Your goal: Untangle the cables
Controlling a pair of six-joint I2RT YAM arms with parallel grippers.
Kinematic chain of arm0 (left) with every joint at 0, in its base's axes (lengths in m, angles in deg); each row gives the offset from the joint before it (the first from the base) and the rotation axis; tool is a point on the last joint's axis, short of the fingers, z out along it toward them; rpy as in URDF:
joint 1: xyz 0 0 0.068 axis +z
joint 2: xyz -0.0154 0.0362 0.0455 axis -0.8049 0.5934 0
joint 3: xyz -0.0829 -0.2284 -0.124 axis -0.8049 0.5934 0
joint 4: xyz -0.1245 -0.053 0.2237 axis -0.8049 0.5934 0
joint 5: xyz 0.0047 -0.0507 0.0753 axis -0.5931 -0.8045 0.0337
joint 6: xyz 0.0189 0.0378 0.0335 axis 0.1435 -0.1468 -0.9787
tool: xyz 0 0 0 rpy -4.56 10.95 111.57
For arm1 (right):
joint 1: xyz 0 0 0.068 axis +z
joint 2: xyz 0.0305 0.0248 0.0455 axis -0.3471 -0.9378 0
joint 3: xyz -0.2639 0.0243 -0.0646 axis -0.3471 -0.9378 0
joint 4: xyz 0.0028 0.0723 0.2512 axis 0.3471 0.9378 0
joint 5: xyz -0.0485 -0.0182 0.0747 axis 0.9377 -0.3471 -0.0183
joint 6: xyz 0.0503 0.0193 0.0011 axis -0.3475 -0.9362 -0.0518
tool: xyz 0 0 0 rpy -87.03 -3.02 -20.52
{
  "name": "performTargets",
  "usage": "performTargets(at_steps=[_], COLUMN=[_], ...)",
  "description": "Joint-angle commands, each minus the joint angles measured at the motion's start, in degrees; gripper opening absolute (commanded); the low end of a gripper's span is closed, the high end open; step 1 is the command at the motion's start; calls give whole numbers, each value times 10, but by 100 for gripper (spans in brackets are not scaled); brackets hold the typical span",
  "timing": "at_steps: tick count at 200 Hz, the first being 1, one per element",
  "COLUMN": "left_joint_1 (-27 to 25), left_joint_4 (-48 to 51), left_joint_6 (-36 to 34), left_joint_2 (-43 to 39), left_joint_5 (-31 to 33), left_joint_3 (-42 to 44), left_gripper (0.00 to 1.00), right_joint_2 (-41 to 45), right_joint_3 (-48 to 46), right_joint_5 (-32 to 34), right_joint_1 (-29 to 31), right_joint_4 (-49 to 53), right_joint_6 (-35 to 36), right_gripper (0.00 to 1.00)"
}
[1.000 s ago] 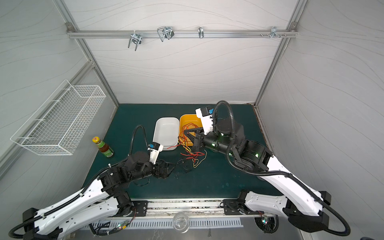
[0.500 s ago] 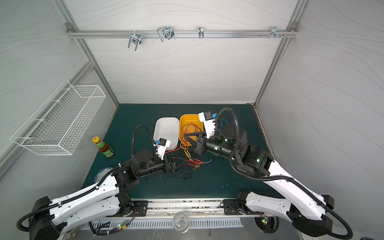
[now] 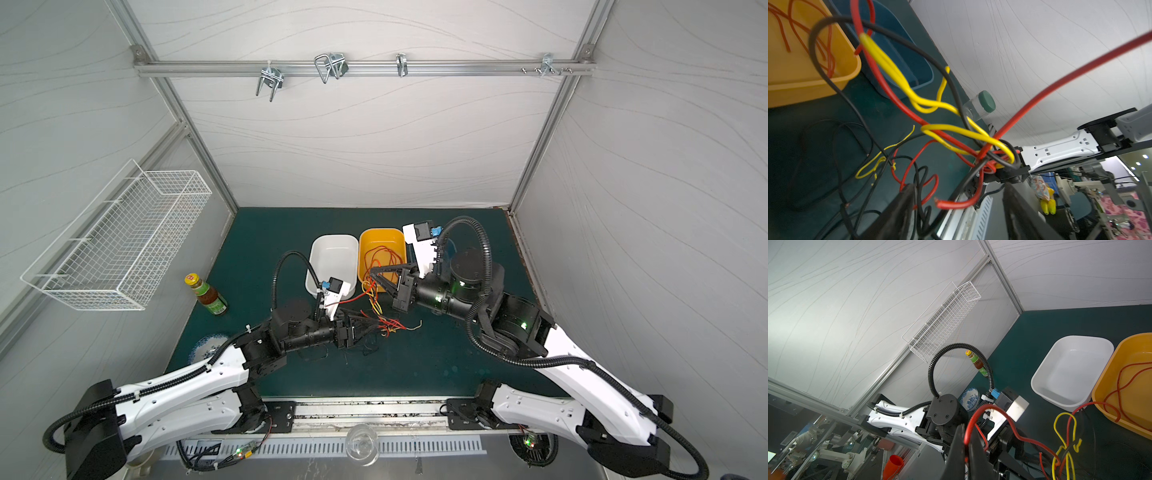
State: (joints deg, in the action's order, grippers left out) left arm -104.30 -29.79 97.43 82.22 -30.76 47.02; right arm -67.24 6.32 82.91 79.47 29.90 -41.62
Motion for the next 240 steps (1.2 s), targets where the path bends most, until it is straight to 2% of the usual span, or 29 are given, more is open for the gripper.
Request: performTargets(at_steps=[1, 26, 68, 118, 144, 149, 171, 218, 240], left_joint_1=[-1, -1, -1, -1, -1, -1, -1, -1, -1], left_joint_4=[-41, -46, -53, -53, -37, -31, 6, 137, 199], left_joint_6=[-5, -6, -9, -12, -18, -19, -21, -6, 6], left_joint_2=[3, 6, 13, 12, -2, -5, -24, -109, -159], left_joint_5=[-22, -26, -28, -36, -30, -27, -21, -10, 0], left_joint_3=[1, 0, -3, -1, 1, 0, -1, -1, -6], left_gripper=[57, 44, 35, 20, 4, 0, 0, 0, 0], right_joint_2=[11, 9, 5, 9, 20, 23, 48, 132, 161], right_joint_3=[-8, -15, -21, -28, -34, -36, -48, -93, -119], right_joint_5=[9, -2, -11, -2, 23, 32, 98, 322, 359], right_joint_1=[3, 3, 3, 3, 3, 3, 3, -4, -30], right_joint_4=[-35, -45, -54, -53, -46, -44, -22, 66, 93], right_joint_6=[-10, -18, -24, -26, -25, -25, -32, -58, -78], right_gripper=[0, 0, 0, 0, 0, 0, 0, 0, 0])
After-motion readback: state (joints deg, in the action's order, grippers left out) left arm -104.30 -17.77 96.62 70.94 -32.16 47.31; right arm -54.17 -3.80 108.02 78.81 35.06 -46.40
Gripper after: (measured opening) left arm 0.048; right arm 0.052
